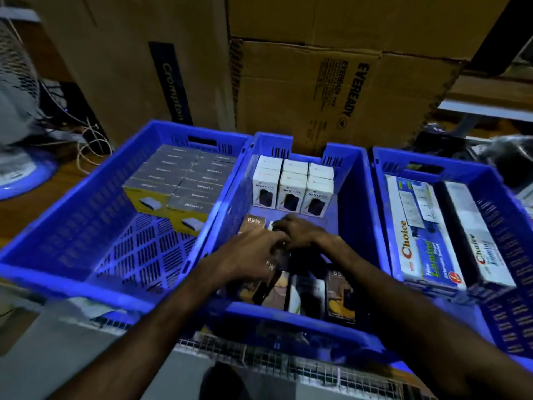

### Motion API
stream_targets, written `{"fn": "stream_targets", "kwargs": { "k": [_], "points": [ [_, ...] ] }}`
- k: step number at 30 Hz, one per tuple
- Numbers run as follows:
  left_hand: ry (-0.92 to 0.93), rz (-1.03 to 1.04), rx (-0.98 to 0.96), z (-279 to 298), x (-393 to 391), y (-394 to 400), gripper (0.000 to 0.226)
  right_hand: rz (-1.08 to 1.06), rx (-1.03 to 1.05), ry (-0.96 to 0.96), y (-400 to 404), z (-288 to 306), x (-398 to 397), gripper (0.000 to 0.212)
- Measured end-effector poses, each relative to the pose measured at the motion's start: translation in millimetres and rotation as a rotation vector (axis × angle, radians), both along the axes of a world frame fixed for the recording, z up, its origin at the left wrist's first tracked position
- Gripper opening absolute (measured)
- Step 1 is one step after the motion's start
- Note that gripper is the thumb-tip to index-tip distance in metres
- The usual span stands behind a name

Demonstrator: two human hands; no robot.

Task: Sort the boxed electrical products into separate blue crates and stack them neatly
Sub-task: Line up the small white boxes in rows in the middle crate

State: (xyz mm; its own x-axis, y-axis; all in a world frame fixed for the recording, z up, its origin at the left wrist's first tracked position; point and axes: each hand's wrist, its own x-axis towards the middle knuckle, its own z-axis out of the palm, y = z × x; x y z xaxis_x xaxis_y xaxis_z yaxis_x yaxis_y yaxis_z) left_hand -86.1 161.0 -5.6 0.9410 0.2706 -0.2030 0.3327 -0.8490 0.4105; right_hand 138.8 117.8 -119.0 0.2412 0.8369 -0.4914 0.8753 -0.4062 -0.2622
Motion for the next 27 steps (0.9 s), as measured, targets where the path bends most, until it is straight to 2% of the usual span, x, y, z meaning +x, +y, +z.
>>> {"fn": "stream_targets", "kwargs": {
  "k": [2,5,11,15,19,21,22,23,24,26,27],
  "points": [
    [0.002,0.039,-0.066,-7,-10,4,0.060,0.004,-0.019,-0.001,-14,27,-13,0.080],
    [-0.049,0.084,-0.077,-15,-20,13,0.057,-0.057,-0.096,-0.059,-36,61,-28,0.072],
    [0.043,0.008,0.235,-17,-23,16,0.041,-0.077,-0.224,-0.355,-62,68,-26,0.057],
    [-0.029,0.028,0.297,-12,-23,28,0.042,-0.117,-0.283,-0.392,-65,71,-23,0.054],
    [-0.254,-0.002,0.171,-16,-21,46,0.030,-0.173,-0.208,-0.408,-53,74,-24,0.054],
    [-0.335,0.035,0.070,-26,-19,57,0.033,-0.181,-0.123,-0.306,-39,76,-26,0.055],
    [-0.390,0.060,0.026,-30,-19,60,0.035,-0.216,-0.065,-0.193,-30,75,-29,0.054],
    [-0.448,0.091,-0.022,-32,-18,62,0.034,-0.234,-0.015,-0.099,-22,73,-33,0.059],
    [-0.509,0.125,-0.076,-31,-19,61,0.034,-0.218,0.031,-0.035,-12,68,-37,0.076],
    [-0.636,0.180,-0.201,-23,-20,57,0.037,-0.106,0.042,-0.043,6,59,-52,0.110],
    [-0.687,0.204,-0.257,-18,-21,56,0.039,-0.056,0.044,-0.064,14,52,-59,0.120]
  ]
}}
